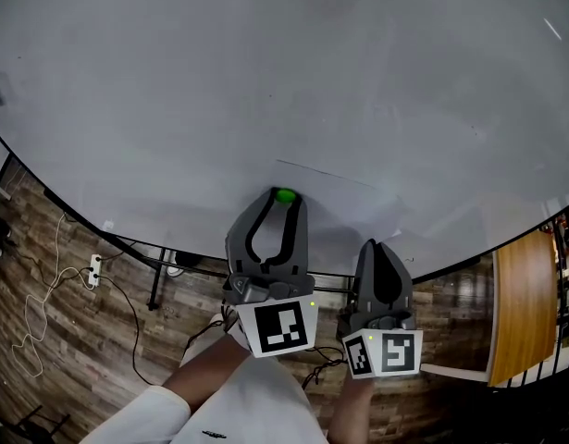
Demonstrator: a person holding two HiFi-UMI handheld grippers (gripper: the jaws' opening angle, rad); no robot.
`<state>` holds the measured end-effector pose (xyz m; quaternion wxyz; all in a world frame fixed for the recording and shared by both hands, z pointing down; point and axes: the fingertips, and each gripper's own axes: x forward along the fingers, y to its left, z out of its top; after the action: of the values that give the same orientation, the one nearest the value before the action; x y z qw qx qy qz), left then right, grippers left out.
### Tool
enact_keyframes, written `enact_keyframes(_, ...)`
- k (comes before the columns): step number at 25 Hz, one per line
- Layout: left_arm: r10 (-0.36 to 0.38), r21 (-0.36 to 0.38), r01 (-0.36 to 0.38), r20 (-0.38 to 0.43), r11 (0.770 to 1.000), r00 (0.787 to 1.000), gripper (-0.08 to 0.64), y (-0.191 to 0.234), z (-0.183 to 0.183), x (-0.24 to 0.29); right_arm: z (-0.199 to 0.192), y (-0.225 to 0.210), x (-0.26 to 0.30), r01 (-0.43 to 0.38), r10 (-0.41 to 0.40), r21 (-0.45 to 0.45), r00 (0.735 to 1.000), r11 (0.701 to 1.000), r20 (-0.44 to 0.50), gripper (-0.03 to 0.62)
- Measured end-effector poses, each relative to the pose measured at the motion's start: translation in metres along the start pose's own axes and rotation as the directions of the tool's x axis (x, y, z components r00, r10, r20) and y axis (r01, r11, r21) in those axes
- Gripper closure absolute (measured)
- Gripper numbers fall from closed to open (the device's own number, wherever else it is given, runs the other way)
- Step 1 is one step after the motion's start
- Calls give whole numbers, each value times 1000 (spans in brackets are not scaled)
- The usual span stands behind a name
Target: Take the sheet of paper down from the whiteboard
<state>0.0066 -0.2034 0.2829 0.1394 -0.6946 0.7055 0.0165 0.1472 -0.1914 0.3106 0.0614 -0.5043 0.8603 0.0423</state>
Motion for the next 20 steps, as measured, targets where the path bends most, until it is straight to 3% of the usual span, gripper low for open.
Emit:
enact_keyframes(7,2,-35,-1,32,999,999,435,2,1,0,-2,-4,-5,16,-16,2,1000,1000,-3,581)
enact_keyframes(20,-139,-117,139,8,983,990,437,4,-9,-6,-6,-14,-6,96,-96,45,995,994,8,583)
